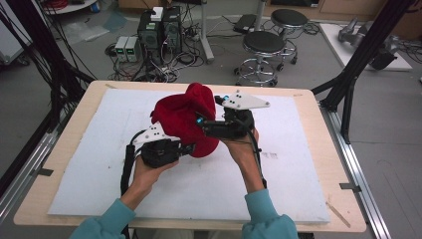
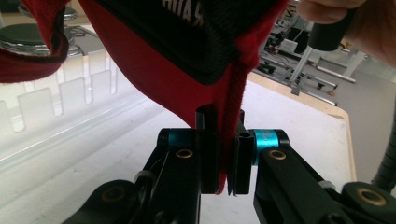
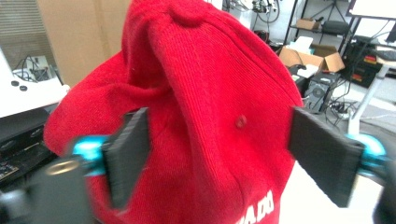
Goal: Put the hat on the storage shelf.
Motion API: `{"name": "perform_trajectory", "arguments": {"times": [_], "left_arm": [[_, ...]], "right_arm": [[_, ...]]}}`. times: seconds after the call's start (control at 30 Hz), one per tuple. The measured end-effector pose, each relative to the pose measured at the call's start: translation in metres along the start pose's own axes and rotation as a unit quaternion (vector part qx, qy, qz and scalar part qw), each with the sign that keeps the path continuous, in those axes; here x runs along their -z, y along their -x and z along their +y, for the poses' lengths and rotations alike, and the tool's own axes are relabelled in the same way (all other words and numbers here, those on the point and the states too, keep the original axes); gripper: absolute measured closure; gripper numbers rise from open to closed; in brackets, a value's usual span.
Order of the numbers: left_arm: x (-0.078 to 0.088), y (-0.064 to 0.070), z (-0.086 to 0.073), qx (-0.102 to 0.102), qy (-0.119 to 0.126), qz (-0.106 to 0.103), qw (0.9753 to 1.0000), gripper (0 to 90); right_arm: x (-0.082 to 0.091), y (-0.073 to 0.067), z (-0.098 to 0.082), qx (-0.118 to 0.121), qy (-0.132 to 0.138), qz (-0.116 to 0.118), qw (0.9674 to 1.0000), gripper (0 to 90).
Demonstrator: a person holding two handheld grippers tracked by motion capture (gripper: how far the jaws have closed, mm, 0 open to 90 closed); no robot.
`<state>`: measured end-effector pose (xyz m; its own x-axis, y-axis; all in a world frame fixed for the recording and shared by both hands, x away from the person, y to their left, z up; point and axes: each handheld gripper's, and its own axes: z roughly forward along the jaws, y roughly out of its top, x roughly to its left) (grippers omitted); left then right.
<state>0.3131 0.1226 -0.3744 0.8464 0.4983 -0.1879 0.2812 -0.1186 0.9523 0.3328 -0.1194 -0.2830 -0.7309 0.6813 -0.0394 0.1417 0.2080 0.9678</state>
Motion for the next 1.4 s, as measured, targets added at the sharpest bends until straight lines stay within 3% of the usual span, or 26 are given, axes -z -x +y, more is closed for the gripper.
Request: {"name": "perform_trajectory", "arguments": {"times": [0.07,0.13,0.2,0.47,0.73,0.9,1.0,1.3,1.4], "left_arm": [[0.002,-0.002,0.000,-0.001,0.000,0.006,1.0000,85.1],[0.005,-0.005,0.001,-0.001,0.002,0.012,0.9999,85.1],[0.006,-0.006,0.003,-0.003,0.001,0.017,0.9999,85.1],[0.015,-0.022,0.022,-0.028,-0.006,0.057,0.9980,85.1],[0.016,-0.038,0.049,-0.052,-0.006,0.098,0.9938,85.1],[0.010,-0.047,0.061,-0.066,-0.016,0.129,0.9894,85.1],[0.008,-0.051,0.064,-0.065,-0.017,0.140,0.9879,85.1],[-0.008,-0.073,0.072,-0.076,-0.036,0.180,0.9801,85.0],[-0.013,-0.082,0.070,-0.087,-0.051,0.195,0.9756,85.0]], "right_arm": [[0.001,0.000,-0.001,-0.004,-0.006,-0.008,0.9999,9.9],[0.004,0.002,-0.003,-0.002,-0.003,-0.001,1.0000,9.2],[0.007,0.001,-0.006,-0.001,-0.005,-0.007,1.0000,0.4],[0.029,0.014,-0.028,-0.014,-0.013,-0.023,0.9996,0.4],[0.058,0.027,-0.052,-0.031,-0.018,-0.045,0.9984,0.4],[0.072,0.031,-0.068,-0.035,-0.030,-0.056,0.9974,0.4],[0.079,0.033,-0.075,-0.037,-0.021,-0.059,0.9973,0.4],[0.105,0.040,-0.114,-0.059,-0.022,-0.084,0.9945,0.5],[0.110,0.041,-0.128,-0.069,-0.008,-0.082,0.9942,0.4]]}}
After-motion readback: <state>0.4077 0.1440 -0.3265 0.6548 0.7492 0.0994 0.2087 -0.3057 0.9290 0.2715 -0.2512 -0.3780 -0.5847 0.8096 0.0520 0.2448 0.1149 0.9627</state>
